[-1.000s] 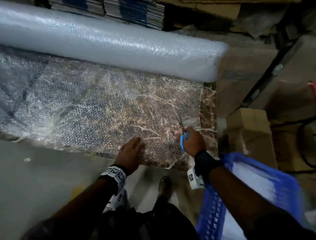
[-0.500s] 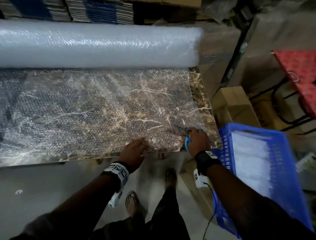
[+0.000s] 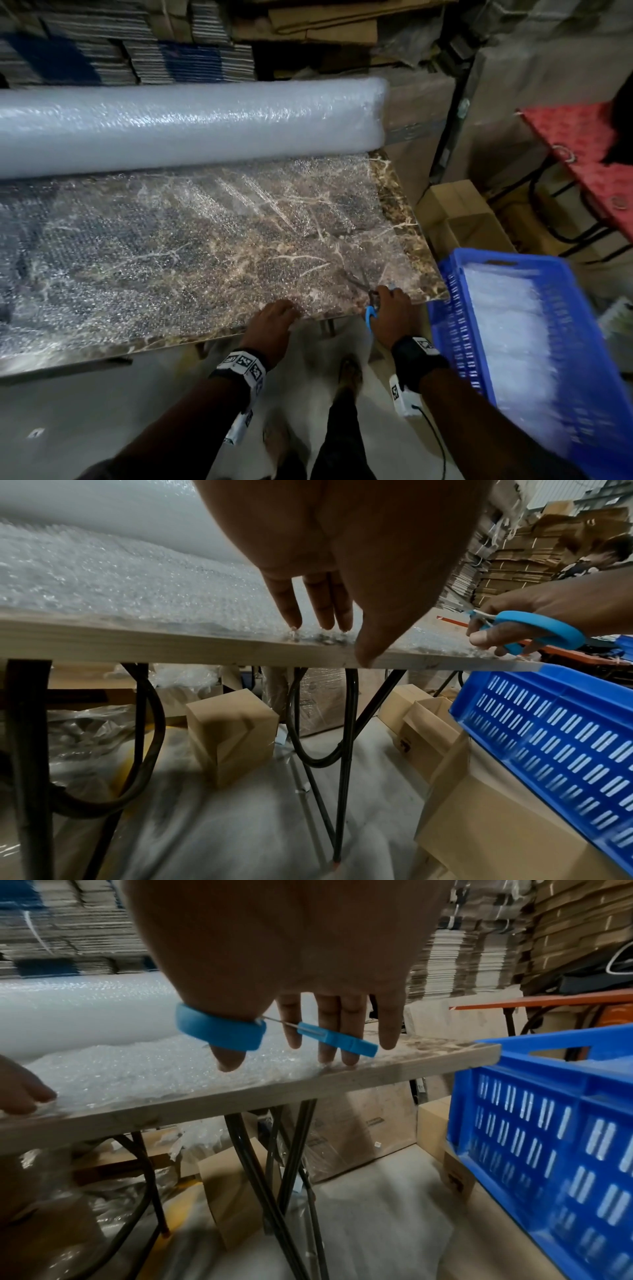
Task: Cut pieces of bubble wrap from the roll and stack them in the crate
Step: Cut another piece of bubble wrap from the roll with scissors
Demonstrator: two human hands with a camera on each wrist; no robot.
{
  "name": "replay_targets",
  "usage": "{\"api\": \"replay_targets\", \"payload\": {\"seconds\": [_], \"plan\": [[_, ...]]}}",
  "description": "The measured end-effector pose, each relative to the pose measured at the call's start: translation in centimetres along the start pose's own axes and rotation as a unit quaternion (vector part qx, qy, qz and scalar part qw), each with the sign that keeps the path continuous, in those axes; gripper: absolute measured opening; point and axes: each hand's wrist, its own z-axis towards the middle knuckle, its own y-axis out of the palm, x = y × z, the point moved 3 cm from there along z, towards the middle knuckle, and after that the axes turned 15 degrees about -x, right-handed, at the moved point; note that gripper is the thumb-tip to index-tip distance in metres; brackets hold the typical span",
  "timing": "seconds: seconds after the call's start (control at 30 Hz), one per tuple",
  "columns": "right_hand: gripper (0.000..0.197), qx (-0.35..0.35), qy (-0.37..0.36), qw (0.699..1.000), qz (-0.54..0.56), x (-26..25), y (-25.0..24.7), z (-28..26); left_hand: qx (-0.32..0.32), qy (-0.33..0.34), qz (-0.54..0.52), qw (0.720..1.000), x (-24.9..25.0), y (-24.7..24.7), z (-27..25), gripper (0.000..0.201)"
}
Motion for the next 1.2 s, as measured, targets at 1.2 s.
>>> {"api": "replay_targets", "payload": {"seconds": [1.2], "plan": [[0.056, -0.357, -0.038, 0.755, 0.55, -8.2, 5.6, -8.0, 0.0, -0.069, -0.07, 0.995, -1.1, -1.3, 1.8, 0.013]]}}
